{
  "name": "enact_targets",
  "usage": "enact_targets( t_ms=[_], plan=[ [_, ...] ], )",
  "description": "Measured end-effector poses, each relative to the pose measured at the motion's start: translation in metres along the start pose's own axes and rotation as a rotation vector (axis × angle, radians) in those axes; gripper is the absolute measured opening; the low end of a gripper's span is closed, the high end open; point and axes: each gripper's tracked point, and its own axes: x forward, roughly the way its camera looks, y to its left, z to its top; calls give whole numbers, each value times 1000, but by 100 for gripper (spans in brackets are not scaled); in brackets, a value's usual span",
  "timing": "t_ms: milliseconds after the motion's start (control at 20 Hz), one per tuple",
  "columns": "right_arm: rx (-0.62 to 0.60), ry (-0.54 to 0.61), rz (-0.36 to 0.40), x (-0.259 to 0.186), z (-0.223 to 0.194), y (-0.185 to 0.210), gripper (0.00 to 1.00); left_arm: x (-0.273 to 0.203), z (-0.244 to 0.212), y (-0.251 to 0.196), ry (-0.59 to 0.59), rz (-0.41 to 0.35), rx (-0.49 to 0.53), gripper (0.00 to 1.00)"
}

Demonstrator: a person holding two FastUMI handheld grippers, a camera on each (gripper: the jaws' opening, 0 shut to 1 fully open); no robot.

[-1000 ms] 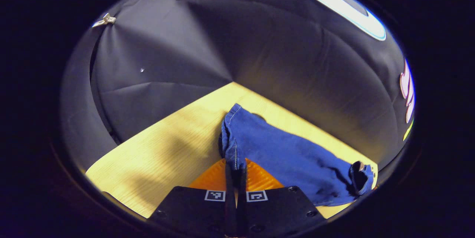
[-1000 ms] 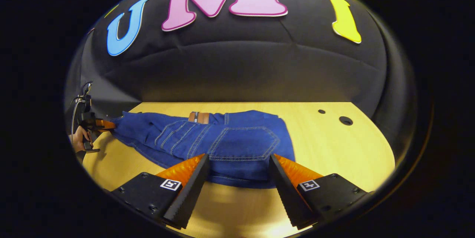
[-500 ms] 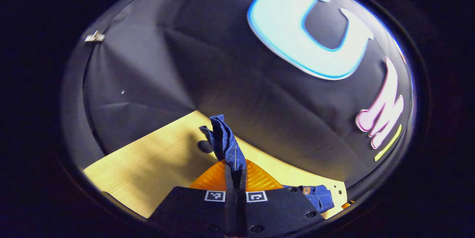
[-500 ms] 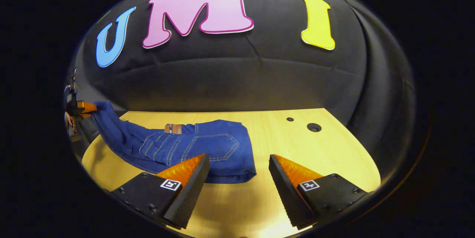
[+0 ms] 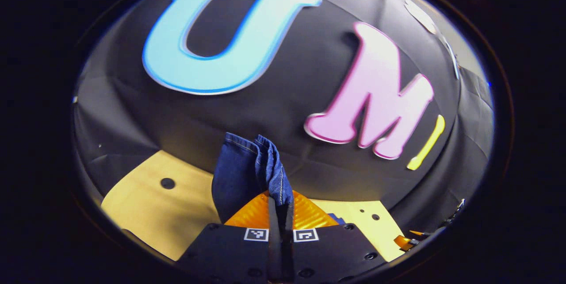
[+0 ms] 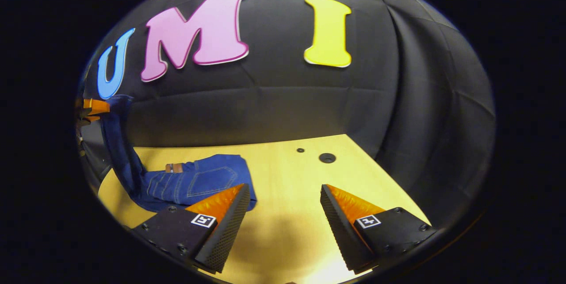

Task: Grasp the waist and the cuffs of the jeans and fold them to make the two legs overlap; first hold the waist and fold one-third of the jeans toward the cuffs, then hold the cuffs and fold the remaining one-third in the same direction to finish folding.

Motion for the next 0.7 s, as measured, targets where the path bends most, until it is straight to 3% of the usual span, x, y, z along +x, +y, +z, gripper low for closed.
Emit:
enact_targets(
  t_ms=[150, 350, 550, 700],
  plan=[
    [47, -4, -56, -15, 3, -39, 99, 31, -29, -86, 58, -89, 87, 6],
    [83, 1, -98, -39, -1, -73, 99, 82, -92, -164, 172, -171, 107, 6],
    [79, -1, -104, -61, -3, -86, 99, 129, -166, -174, 310, -135, 158, 7],
    [105, 12, -93, -78, -6, -85, 98, 130, -178, -171, 364, -105, 187, 17]
  ],
)
